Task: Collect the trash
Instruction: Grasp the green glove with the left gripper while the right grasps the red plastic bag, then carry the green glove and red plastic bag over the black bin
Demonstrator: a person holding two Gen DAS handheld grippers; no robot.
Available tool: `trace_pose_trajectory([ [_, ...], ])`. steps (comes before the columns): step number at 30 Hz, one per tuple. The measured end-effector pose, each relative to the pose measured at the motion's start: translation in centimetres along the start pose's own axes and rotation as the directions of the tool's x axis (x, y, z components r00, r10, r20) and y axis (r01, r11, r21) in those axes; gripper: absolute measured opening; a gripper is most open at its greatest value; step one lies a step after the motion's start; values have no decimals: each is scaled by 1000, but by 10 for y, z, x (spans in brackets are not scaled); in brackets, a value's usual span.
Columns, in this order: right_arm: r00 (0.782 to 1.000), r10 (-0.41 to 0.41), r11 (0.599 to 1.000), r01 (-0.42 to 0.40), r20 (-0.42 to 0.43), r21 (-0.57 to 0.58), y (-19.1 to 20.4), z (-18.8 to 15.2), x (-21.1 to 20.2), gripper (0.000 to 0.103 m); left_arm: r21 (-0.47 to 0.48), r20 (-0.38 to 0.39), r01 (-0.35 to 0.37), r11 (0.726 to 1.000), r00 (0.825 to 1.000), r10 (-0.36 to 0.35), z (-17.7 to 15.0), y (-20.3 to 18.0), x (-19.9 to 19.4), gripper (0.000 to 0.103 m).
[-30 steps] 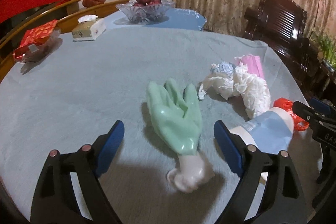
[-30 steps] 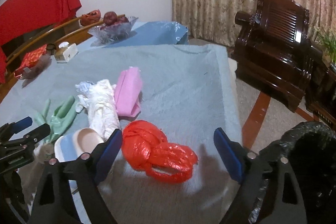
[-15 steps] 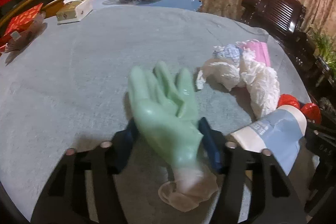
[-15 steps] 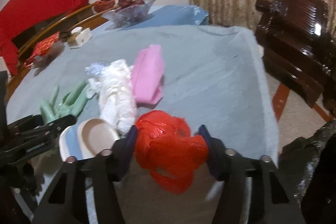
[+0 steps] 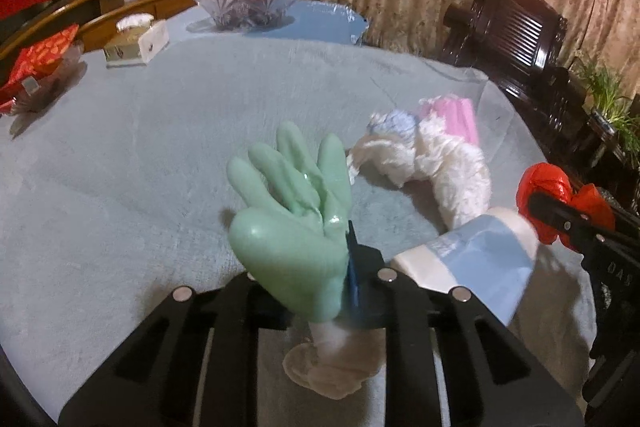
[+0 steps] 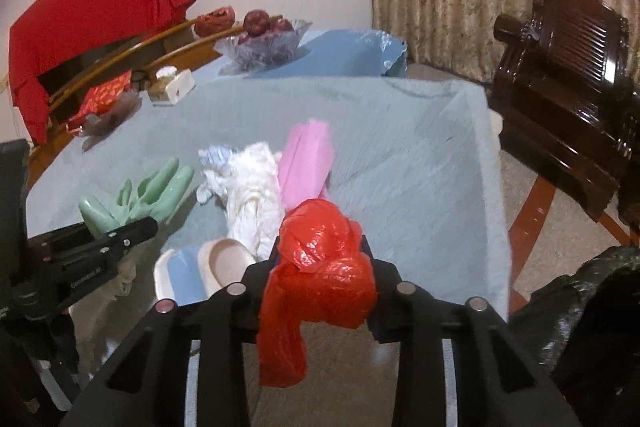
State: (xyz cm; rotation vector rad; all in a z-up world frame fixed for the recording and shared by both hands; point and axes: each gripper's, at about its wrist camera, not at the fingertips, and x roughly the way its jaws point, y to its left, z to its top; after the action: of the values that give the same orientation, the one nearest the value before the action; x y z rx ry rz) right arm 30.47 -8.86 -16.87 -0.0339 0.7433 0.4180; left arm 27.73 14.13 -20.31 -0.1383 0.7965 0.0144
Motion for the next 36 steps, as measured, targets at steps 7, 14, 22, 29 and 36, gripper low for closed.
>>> trace_pose_trajectory([
  [7,998,-2,1000,2,63,4,3,8,-31,34,16,42,16,1000,999,-16,5,-16,-31,18],
  [14,993,-18,1000,17,117,9,2,11,-67,34,35,70,46,998,996,-49,6,-41,-65,18],
  [22,984,-45,999,39,170,37,-10,5,-113,34,58,95,88,994,991,-94,1,-72,-94,18],
  [29,975,-82,996,72,206,55,-23,-5,-153,34,90,115,131,987,983,-141,-5,-106,-117,18],
  [36,966,-131,990,114,224,84,-40,-20,-184,34,113,116,143,983,981,-156,-18,-135,-133,18],
])
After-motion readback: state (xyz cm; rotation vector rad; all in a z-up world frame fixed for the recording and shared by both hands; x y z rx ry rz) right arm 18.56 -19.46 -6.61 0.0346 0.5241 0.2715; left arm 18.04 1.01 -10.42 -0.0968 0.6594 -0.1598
